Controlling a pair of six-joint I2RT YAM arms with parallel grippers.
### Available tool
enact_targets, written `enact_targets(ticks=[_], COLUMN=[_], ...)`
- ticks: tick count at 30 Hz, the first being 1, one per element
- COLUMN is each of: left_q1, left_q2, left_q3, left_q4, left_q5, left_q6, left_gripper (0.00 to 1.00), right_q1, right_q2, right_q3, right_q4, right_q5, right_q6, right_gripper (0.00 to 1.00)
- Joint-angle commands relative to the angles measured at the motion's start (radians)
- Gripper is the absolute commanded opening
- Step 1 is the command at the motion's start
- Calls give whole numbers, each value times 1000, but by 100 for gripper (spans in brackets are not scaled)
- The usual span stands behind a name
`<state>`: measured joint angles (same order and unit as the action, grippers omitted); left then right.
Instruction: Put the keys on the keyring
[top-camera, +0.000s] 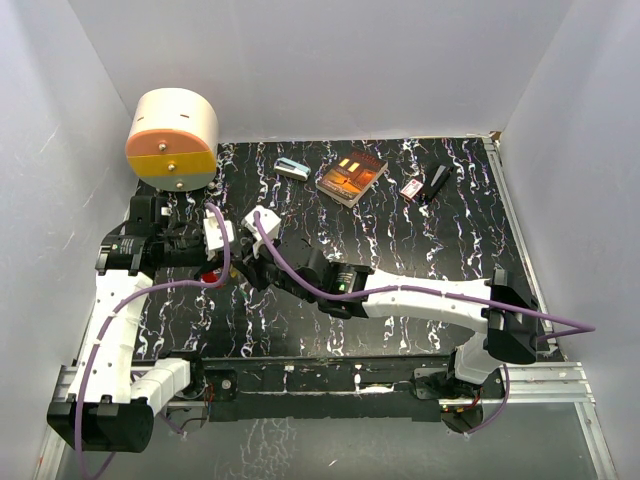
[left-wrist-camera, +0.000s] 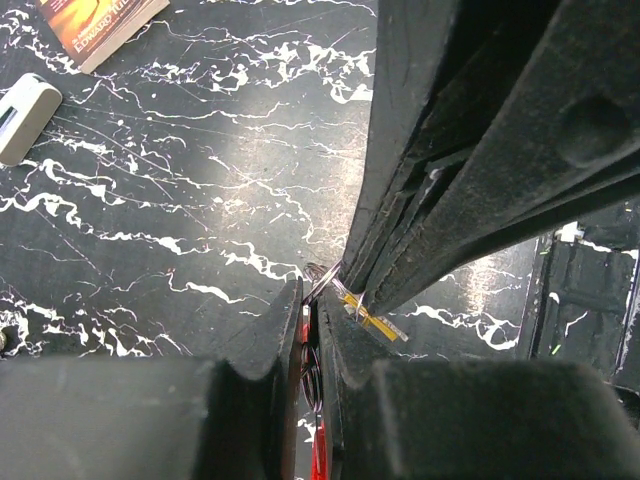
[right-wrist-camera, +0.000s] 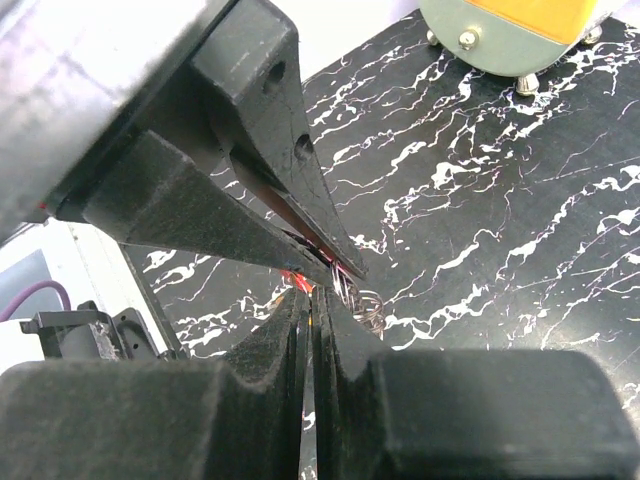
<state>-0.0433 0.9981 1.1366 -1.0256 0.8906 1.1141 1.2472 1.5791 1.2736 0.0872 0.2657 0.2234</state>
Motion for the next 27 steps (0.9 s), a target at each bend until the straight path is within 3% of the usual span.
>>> enact_targets(ticks=[1, 27], left_q1=[-4, -4], left_q2=[-27, -24], left_q3=[25, 54], left_q4=[-68, -130], left_q5=[64, 126], left_q6=[48, 110], left_gripper=[0, 0], right_q1=[-8, -8], right_q2=[-46, -58], right_q3=[6, 9], right_q4=[70, 57], right_q5=[67, 92], right_q6=[-7, -26], right_gripper=[8, 8])
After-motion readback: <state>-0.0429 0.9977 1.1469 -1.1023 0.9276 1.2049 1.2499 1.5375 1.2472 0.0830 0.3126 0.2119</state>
